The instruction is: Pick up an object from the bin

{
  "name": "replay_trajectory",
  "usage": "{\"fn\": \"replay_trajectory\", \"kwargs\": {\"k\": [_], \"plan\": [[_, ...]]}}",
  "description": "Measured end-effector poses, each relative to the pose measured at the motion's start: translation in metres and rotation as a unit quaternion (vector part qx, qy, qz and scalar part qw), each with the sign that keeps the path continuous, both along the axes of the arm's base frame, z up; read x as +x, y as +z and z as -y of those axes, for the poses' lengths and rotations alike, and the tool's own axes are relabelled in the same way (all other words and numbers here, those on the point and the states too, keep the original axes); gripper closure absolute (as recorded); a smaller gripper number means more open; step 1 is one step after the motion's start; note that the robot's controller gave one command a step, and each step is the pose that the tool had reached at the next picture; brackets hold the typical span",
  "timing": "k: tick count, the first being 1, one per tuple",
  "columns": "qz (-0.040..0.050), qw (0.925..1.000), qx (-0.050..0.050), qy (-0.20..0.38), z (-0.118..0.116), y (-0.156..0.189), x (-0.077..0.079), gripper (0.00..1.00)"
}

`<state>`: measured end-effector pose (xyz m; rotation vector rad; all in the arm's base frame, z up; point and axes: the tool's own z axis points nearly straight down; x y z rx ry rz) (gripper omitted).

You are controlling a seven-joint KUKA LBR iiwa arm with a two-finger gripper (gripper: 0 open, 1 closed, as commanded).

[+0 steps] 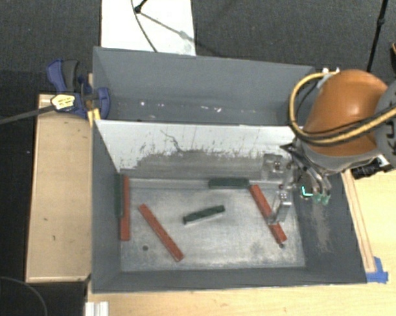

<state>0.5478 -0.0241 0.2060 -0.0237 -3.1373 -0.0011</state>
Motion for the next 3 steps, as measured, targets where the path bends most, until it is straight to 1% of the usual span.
{"fn": "replay_trajectory", "kwargs": {"k": [1,2,3], "plan": [[0.0004,0.9962,-0.001,-0.087,0.083,-0.139,0.010,0.00],[0.0011,0.9895,0.000,-0.144,0.058,-0.136,0.010,0.00],[0.0013,0.9748,0.000,-0.223,0.044,-0.136,0.011,0.00]]}}
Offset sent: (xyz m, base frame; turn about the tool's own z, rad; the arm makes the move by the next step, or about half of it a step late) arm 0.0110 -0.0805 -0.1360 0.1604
